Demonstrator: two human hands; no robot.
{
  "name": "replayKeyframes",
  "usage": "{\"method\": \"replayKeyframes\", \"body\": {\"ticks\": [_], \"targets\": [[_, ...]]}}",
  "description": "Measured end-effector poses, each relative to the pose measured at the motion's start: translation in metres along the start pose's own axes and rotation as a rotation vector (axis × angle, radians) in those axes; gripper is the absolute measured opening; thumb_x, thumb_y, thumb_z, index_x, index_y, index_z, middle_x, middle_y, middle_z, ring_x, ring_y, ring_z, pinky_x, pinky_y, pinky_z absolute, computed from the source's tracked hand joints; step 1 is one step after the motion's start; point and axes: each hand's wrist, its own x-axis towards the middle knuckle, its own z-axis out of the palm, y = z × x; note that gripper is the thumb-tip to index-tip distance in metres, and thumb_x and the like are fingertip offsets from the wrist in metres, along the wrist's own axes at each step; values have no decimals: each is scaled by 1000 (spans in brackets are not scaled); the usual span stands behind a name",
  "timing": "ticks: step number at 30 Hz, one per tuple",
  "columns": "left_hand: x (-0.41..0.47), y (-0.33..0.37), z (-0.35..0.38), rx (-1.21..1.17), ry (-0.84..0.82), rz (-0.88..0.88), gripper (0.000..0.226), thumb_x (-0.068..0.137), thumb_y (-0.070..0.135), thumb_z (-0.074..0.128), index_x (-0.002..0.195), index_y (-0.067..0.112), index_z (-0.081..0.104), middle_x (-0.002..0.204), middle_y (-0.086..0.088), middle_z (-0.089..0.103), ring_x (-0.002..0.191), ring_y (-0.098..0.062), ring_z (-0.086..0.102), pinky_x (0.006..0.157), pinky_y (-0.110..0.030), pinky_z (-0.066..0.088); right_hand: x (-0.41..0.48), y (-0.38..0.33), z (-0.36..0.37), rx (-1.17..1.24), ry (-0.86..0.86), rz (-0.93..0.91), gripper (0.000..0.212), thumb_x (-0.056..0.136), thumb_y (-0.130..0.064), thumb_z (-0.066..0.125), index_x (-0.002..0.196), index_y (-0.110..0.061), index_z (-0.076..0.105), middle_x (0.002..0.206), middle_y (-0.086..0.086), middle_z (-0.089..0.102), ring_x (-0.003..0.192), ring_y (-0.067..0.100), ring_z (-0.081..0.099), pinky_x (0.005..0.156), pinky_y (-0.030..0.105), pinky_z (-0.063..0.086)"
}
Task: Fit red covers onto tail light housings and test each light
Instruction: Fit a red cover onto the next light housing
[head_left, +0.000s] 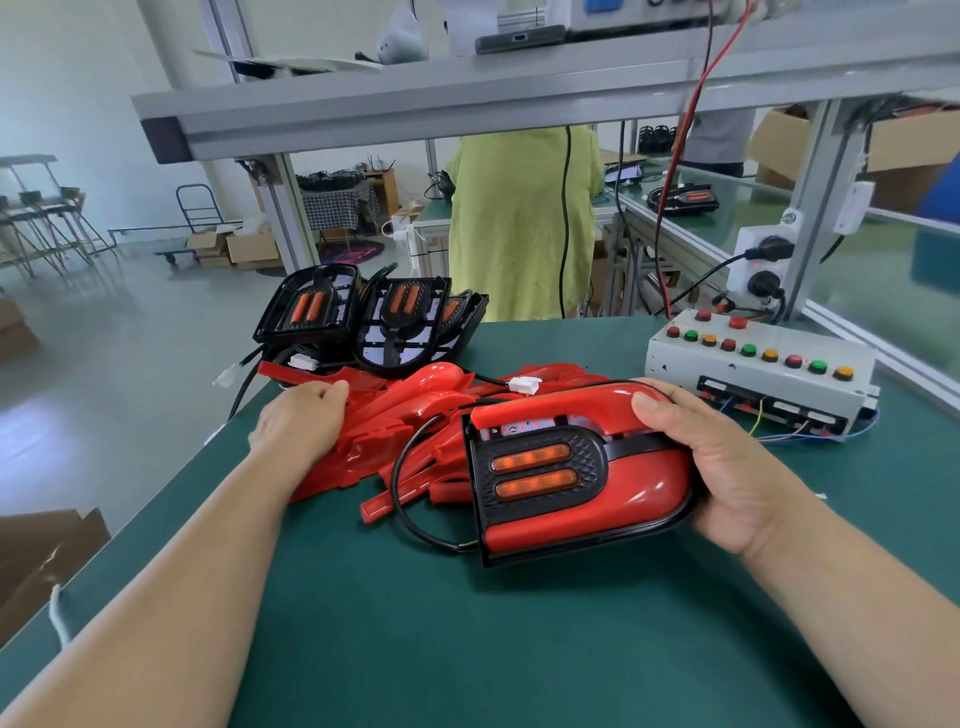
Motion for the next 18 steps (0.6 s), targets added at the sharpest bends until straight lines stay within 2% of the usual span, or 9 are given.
{"method": "replayKeyframes", "body": {"ticks": [3, 5, 7, 9, 12, 14, 16, 18], "targets": [[15, -8, -8, -95, 170, -81, 35, 95, 28, 35, 90, 5, 62, 97, -19, 63, 97, -40, 57, 88, -45, 48, 2, 1, -1, -3, -6, 8, 55, 76, -21, 69, 129, -6, 60, 126, 24, 64, 102, 35, 64, 94, 61, 49], [29, -15, -10, -182, 225, -123, 28, 89, 12, 38, 89, 1, 64, 97, -24, 64, 95, -43, 59, 82, -46, 48, 3, 1, -2, -11, -8, 10, 54, 76, -22, 69, 128, -7, 61, 126, 24, 65, 102, 35, 65, 95, 62, 49], [45, -22, -7, -231, 203, -173, 31, 82, 0, 41, 99, 2, 67, 101, -25, 65, 97, -45, 61, 86, -48, 52, 4, 1, -2, -19, -13, 11, 54, 76, -22, 69, 127, -8, 61, 125, 24, 65, 101, 35, 65, 93, 60, 51], [61, -29, -1, -247, 157, -188, 41, 80, -2, 42, 111, 9, 67, 107, -24, 65, 99, -46, 61, 91, -51, 53, 5, 2, -3, -17, -15, 8, 56, 74, -23, 70, 128, -7, 61, 126, 24, 65, 101, 35, 65, 91, 59, 52], [83, -39, 11, -209, 89, -126, 38, 87, 19, 51, 123, 24, 62, 112, -21, 66, 100, -44, 62, 92, -53, 53, 6, 3, -3, -23, -9, 7, 58, 73, -23, 72, 128, -8, 61, 126, 23, 65, 103, 36, 65, 92, 59, 52], [96, -44, 17, -178, 46, -109, 42, 86, 25, 53, 128, 23, 57, 113, -22, 65, 102, -43, 62, 93, -53, 53, 7, 3, -3, -24, -16, 6, 58, 73, -23, 71, 128, -8, 61, 127, 24, 64, 105, 37, 64, 94, 61, 50], [103, -43, 15, -144, 11, -136, 50, 81, 8, 53, 130, 17, 54, 110, -24, 63, 99, -43, 63, 90, -50, 55, 7, 4, -3, -20, -17, 4, 59, 72, -24, 72, 128, -8, 61, 126, 23, 65, 102, 35, 65, 93, 59, 52], [101, -35, 9, -128, -31, -135, 38, 78, -1, 56, 115, 4, 60, 92, -23, 65, 81, -37, 65, 73, -41, 56, 7, 3, -3, -15, -10, 0, 58, 71, -24, 72, 126, -8, 63, 124, 23, 66, 97, 33, 67, 87, 55, 55]]}}
